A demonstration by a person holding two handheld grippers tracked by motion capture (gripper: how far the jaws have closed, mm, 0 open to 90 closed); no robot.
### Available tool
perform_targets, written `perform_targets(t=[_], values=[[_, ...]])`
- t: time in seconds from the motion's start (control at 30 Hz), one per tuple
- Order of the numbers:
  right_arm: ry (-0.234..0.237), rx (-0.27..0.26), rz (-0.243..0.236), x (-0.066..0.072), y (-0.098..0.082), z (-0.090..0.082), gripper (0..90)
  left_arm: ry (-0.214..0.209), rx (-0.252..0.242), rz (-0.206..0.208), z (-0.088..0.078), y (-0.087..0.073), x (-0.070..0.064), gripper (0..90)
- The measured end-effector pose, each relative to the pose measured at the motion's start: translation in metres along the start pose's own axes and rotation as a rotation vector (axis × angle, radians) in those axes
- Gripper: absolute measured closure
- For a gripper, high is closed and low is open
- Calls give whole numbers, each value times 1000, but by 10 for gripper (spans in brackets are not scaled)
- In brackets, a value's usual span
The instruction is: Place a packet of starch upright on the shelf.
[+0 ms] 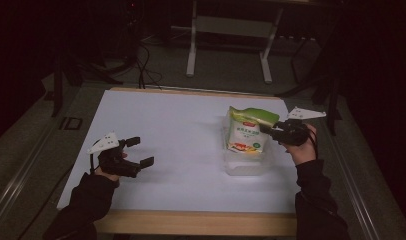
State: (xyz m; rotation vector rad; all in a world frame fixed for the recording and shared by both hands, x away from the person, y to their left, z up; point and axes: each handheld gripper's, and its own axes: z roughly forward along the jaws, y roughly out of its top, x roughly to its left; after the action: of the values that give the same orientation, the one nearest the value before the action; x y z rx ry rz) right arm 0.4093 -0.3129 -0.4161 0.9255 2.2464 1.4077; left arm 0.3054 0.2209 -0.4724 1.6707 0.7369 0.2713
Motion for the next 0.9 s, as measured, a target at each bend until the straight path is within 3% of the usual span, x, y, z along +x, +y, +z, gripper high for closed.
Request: perform_targets(t=[0.23, 0.4, 0.6, 0.9], values=[[-110, -65, 26, 7, 11, -18, 305, -3, 3, -2, 1, -2, -1, 5], [-158, -155, 44, 15, 16, -36, 146, -5, 5, 2, 1, -2, -1, 5], [-103, -180, 45, 36, 16, -44, 126, -5, 5, 5, 2, -3, -2, 5], [-66, -170, 35, 66, 6, -37, 142, -11, 0, 32, 3, -5, -5, 5]])
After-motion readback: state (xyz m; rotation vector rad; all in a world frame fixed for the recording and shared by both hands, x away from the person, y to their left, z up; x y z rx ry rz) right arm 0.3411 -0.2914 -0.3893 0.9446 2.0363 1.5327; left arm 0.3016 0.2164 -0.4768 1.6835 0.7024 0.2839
